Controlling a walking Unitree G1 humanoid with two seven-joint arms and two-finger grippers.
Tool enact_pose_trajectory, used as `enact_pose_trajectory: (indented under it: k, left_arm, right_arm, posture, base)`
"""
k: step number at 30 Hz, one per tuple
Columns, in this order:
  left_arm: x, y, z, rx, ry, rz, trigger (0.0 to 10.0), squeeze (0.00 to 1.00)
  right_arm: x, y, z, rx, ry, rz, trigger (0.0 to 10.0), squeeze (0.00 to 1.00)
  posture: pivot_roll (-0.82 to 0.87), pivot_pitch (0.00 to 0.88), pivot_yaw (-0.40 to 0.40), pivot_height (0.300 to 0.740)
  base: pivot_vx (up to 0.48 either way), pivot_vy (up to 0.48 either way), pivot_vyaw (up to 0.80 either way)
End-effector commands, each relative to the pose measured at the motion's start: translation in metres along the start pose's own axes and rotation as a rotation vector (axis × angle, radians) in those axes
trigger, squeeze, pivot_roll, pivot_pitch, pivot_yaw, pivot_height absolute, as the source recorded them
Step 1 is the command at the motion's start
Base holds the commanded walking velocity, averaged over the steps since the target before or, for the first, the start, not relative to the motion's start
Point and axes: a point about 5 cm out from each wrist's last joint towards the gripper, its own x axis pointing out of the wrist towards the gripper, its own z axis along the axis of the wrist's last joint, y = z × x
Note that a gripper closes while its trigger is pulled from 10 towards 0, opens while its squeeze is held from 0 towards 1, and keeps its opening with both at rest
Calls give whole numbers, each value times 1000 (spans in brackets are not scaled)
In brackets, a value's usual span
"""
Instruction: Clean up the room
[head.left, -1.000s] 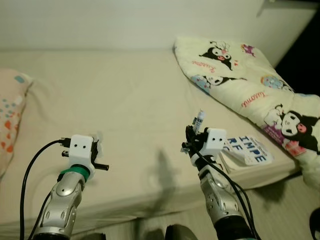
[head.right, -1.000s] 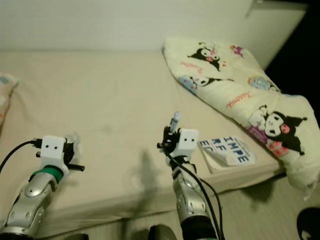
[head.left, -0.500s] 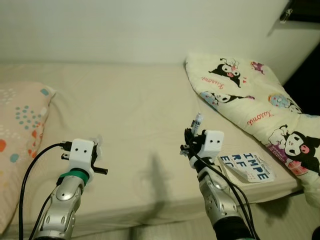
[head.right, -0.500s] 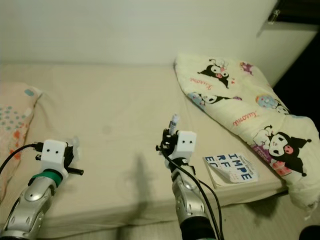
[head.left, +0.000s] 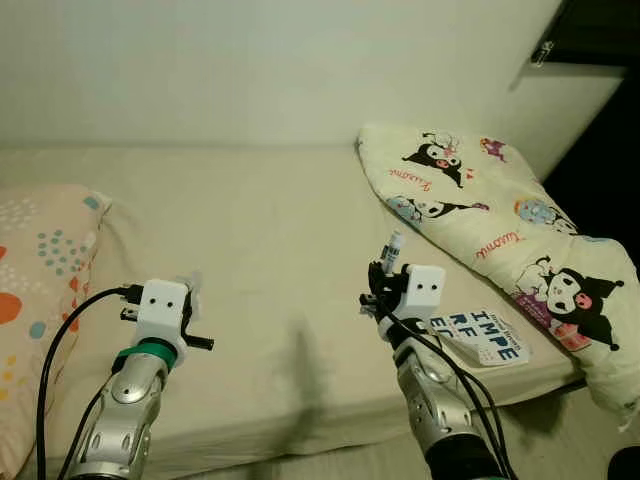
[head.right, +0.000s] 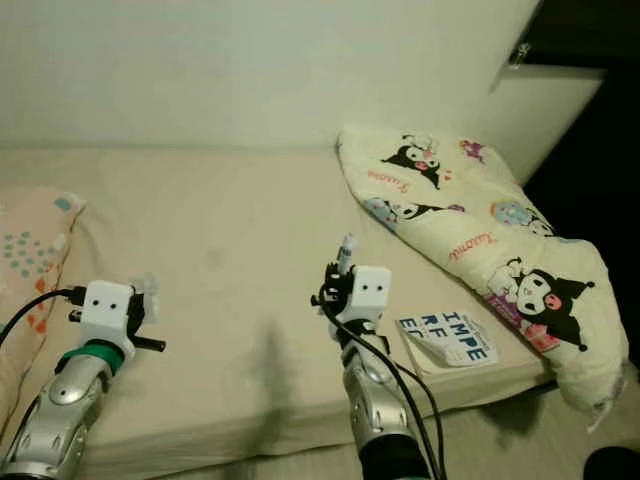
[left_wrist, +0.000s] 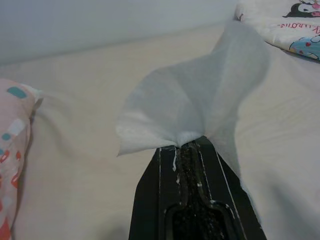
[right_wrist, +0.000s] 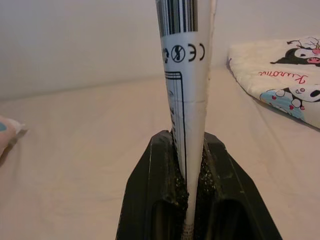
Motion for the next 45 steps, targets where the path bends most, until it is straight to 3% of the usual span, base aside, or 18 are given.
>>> enact_pose_trajectory:
  k: [1, 9, 26, 33, 35, 45]
  left_arm:
    - [-3, -3, -8, 2, 25, -4, 10000, 0]
    - [-5, -4, -9, 3, 22, 8, 10000, 0]
    - [-12, -3, -16, 25, 31, 60, 10000, 0]
    - [-11, -4, -16, 98, 30, 34, 10000, 0]
    - [-11, -5, -16, 86, 26, 27, 10000, 0]
    - [-8, -8, -14, 48, 30, 20, 10000, 0]
  right_arm:
    - [-5, -3, -8, -8, 32, -4, 10000, 0]
    - [-5, -6, -9, -17, 40, -1, 10000, 0]
    - [-3, 0, -13, -30, 64, 29, 10000, 0]
    - [-3, 0, -15, -28, 69, 24, 10000, 0]
    - [-4, 0, -18, 14, 85, 12, 10000, 0]
    - [-4, -3, -17, -19, 85, 4, 10000, 0]
  posture:
    - [130, 0, -65, 740]
    - [131, 0, -73, 740]
    - [157, 0, -87, 740]
    - [155, 0, -80, 740]
    - [153, 0, -79, 740]
    - [144, 0, -71, 740]
  base:
    - [0, 0, 0]
    - [0, 0, 0]
    - [0, 472, 0]
    - [0, -229, 0]
    - [0, -480, -800]
    - [0, -48, -800]
